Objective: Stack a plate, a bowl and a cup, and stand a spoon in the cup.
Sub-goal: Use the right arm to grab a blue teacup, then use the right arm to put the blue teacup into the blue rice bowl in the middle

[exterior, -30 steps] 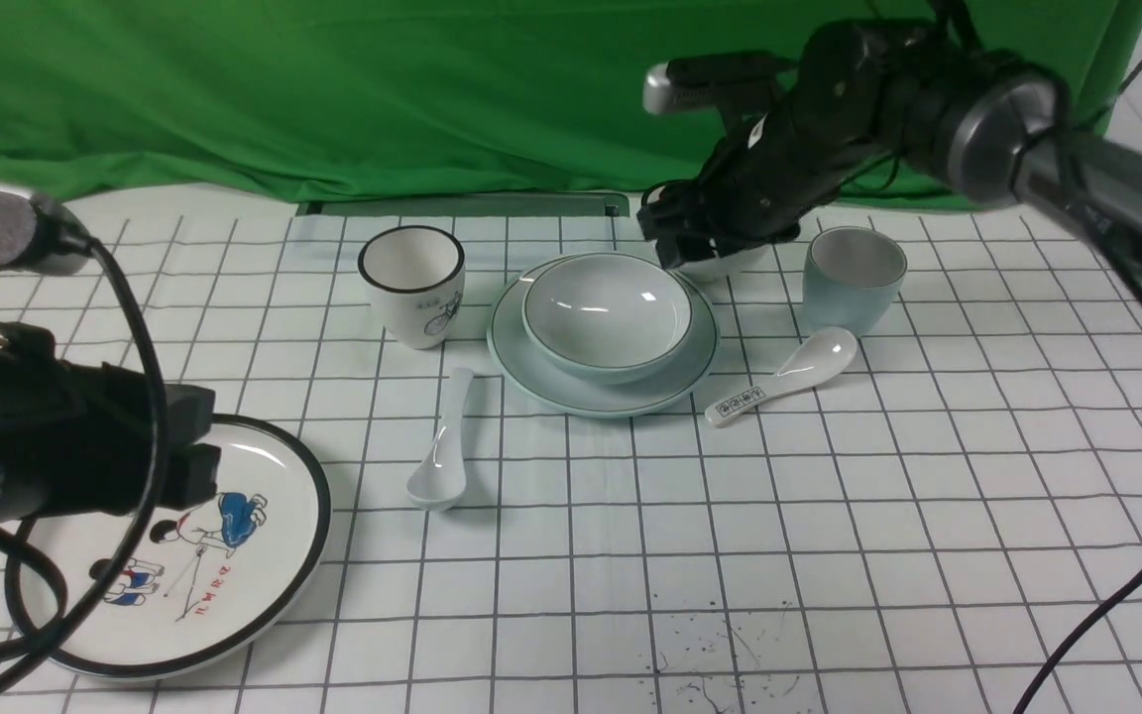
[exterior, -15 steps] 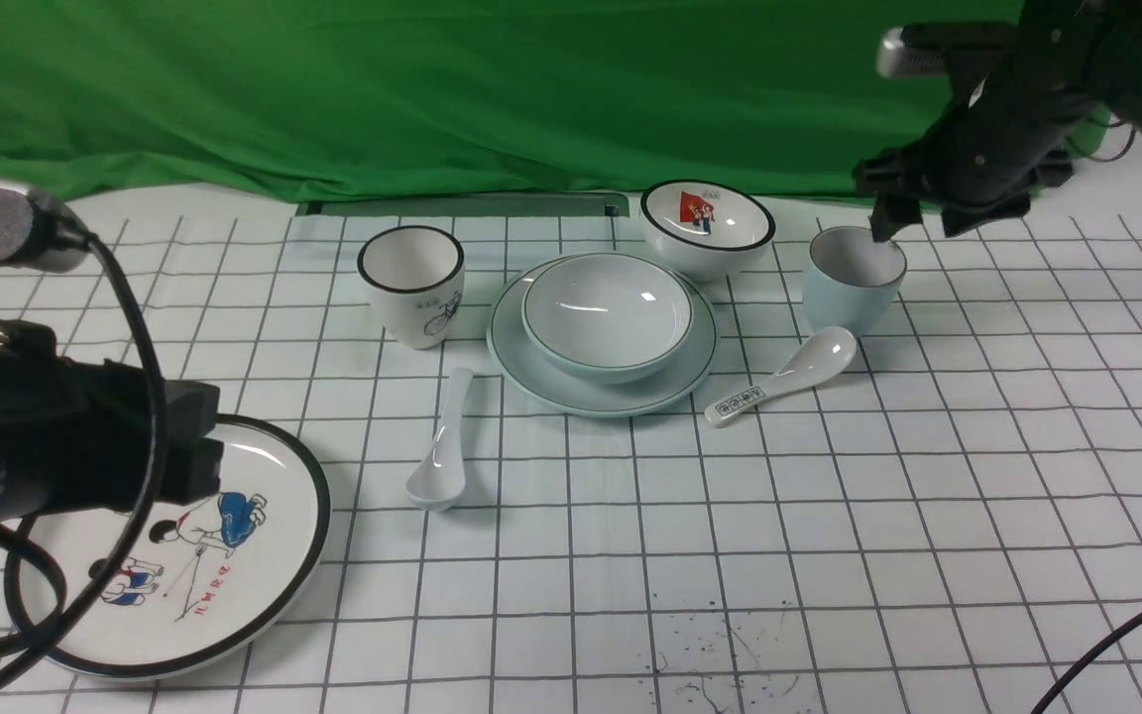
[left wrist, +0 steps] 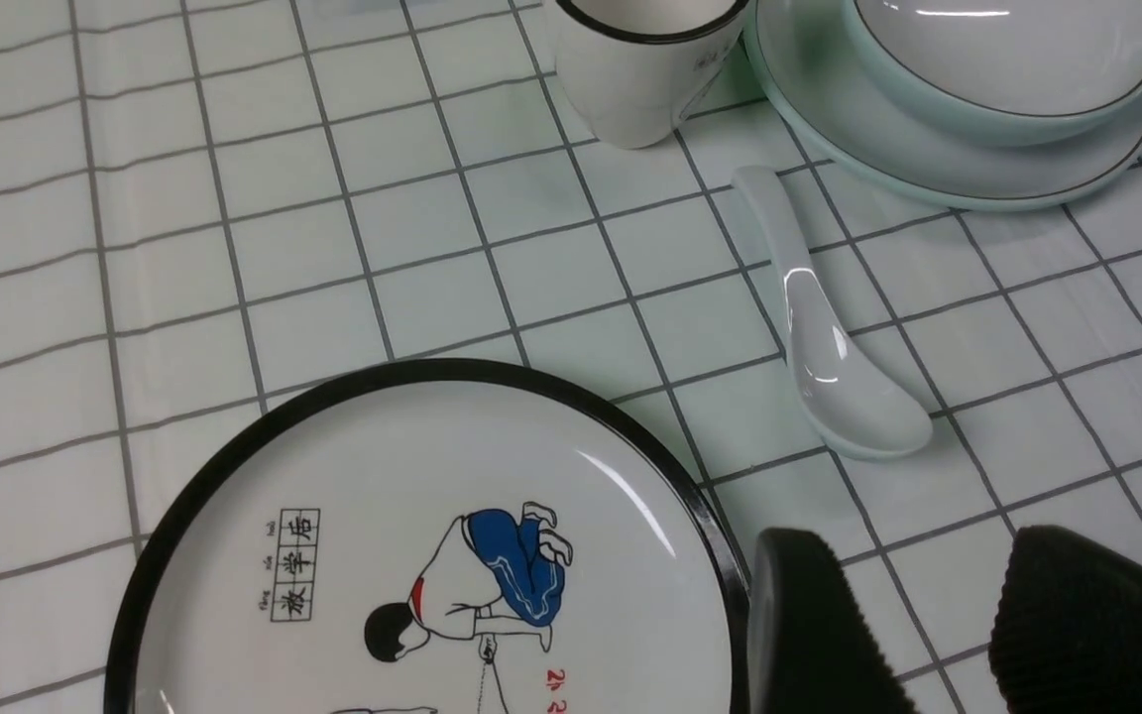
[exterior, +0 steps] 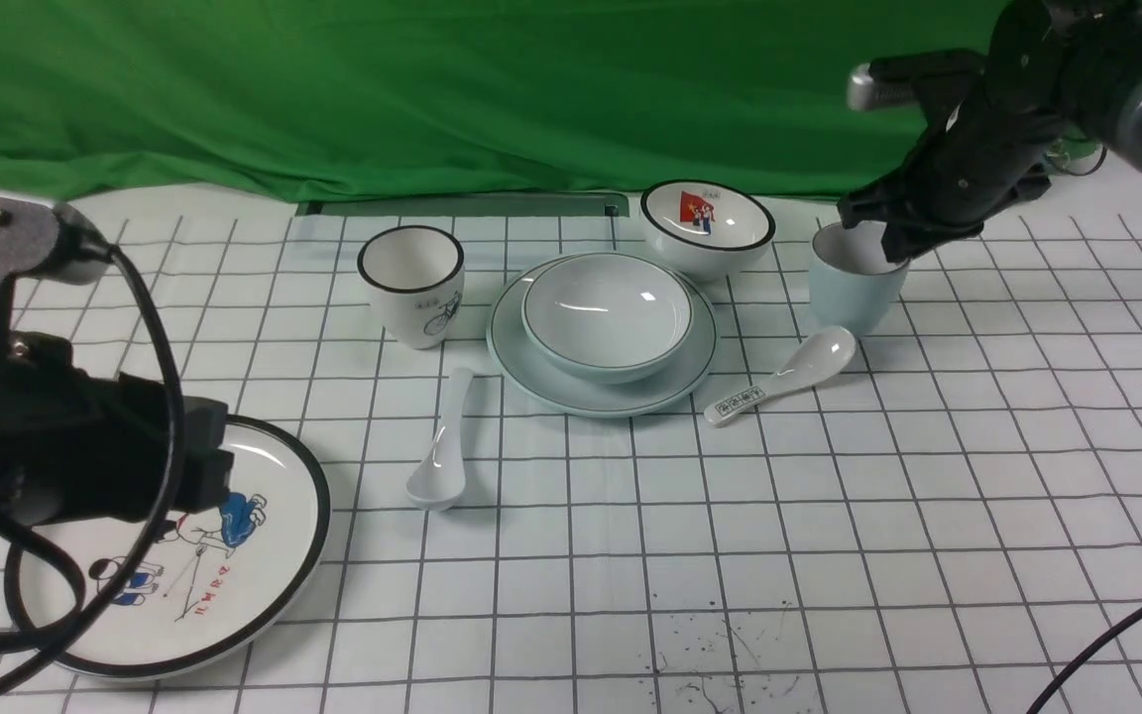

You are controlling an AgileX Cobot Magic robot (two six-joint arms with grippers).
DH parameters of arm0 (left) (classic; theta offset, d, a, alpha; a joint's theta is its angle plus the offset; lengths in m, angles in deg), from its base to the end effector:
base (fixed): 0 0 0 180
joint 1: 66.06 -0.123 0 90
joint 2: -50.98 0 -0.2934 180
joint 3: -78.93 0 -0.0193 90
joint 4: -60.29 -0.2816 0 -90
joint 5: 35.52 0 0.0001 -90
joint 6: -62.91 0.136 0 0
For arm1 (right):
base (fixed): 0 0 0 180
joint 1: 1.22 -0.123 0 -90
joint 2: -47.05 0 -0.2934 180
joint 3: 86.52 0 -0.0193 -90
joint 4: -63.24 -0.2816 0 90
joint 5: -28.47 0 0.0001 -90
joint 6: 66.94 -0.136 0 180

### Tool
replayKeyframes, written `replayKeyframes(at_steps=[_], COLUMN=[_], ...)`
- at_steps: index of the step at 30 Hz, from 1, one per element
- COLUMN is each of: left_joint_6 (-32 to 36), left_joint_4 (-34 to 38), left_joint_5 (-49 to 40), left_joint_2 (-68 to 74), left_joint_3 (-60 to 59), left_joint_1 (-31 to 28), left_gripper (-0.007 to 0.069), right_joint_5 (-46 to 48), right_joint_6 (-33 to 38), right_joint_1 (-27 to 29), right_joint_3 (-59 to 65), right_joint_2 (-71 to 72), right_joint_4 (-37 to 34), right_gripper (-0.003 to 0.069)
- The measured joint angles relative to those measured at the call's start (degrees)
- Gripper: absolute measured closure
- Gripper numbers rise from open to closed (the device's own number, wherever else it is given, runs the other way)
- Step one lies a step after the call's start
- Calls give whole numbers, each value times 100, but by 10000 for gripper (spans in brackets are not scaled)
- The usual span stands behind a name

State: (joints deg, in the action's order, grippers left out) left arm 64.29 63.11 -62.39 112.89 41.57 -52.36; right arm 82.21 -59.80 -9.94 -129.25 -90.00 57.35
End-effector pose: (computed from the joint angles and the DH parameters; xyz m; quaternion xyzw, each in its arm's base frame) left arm 0.2448 -0.0628 0.2753 0.1025 0.8855 -0.0683 0.4480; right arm 0.5606 0.0974 0.2061 -0.1148 0.9534 0.0520 0.2741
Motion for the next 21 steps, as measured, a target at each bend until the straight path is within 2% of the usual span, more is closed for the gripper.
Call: replayKeyframes(at_steps=[5,13,16,21], left_joint_6=[0,0,0,0], left_joint_4=[43,175,175,194], left_joint_5=[-5,0,-22,-75], left_joint_2=[0,0,0,0], left_joint_3=[0,0,0,0], left_joint_1=[0,0,0,0], left_gripper=[384,384,384,384], right_joint_5=[187,-683,-822,-827], right_joint_6=[204,456,473,458], right_joint_1=[-317,-1679,-1885,-1921], right_joint_3=[-226,-282,-282,-275], right_joint_2=[625,503,239,-213], right_joint_4=[-198,-459,-455,-306], right_gripper=[582,582,582,582])
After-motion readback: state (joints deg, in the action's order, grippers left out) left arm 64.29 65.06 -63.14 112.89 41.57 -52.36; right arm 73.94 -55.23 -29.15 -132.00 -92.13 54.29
